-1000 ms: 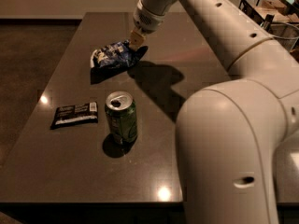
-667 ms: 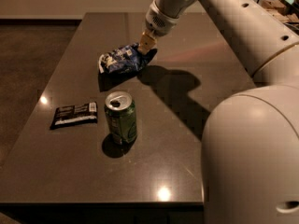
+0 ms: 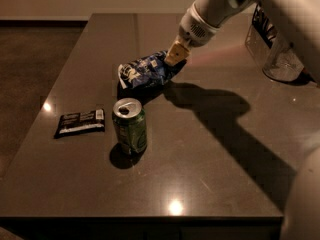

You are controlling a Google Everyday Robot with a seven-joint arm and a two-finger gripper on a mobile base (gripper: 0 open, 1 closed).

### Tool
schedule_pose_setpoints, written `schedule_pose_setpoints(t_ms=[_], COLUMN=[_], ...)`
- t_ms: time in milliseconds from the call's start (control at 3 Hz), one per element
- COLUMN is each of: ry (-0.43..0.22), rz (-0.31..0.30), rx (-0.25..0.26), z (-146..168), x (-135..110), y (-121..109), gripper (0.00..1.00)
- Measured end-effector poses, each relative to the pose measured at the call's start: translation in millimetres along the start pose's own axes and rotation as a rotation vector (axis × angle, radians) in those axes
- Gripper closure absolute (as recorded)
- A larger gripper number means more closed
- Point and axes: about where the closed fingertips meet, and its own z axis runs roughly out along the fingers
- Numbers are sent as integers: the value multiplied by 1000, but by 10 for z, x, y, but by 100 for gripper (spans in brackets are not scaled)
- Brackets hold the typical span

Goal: Move blue chip bag near green can

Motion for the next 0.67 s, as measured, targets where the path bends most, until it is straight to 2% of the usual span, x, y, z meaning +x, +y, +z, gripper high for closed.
schedule_pose_setpoints(t_ms=[333, 667], ry=[-16, -21], rz=[-9, -34], rx=[-4, -14], z=[-168, -250], x=[202, 349], y=[210, 428], gripper=[100, 81])
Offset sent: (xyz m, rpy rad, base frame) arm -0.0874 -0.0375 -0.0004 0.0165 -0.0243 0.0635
